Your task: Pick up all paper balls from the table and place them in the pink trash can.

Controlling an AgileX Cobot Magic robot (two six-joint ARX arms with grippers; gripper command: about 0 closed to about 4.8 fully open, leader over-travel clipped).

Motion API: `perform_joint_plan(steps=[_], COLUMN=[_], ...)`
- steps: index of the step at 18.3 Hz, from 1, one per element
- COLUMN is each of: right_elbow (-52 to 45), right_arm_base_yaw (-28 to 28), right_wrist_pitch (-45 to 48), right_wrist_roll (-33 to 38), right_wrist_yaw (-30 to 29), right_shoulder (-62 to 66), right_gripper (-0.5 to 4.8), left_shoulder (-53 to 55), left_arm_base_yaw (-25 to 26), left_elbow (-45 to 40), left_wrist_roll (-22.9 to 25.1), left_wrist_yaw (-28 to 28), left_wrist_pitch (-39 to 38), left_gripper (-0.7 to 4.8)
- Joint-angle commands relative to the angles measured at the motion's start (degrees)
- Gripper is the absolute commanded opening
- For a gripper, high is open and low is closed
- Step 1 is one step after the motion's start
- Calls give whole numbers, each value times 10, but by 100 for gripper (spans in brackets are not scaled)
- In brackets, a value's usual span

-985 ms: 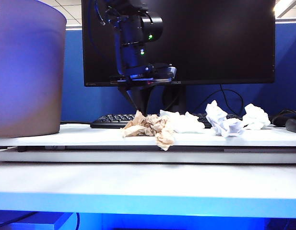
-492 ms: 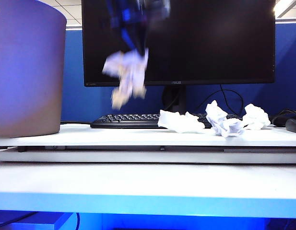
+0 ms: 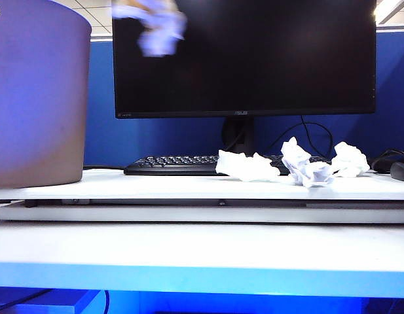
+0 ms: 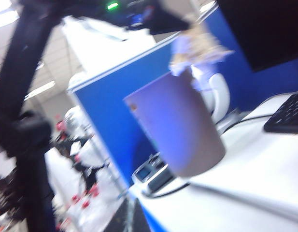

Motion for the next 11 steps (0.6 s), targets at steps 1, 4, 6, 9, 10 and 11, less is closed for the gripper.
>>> perform_joint_plan(steps=[1,4,6,9,10,11], right_elbow=[1,1,1,1,1,1], right_arm_base_yaw=[0,0,1,1,1,1], right_wrist_pitch=[5,5,5,5,5,5], right_wrist_roll=[-8,-8,-8,-8,-8,-8], right_wrist_yaw=[23,24,23,22,21,19], right_shoulder=[-1,-1,-1,-1,-1,-1], right_gripper=[-5,-5,-5,-5,-5,-5], left_shoulder=[-21,-30,-35,-45,-51,-56], left_arm_base_yaw=[3,21,36,37,37,37], left_elbow=[1,1,1,1,1,1], left_wrist_roll=[9,-7,-13,-7,-3,6], left_wrist_yaw=[-80,-140,-134,-124,-124,-126], left_wrist_pitch=[-27,-58,-63,-42,-31,-23], left_gripper=[-6,-6,-6,-6,-6,-6])
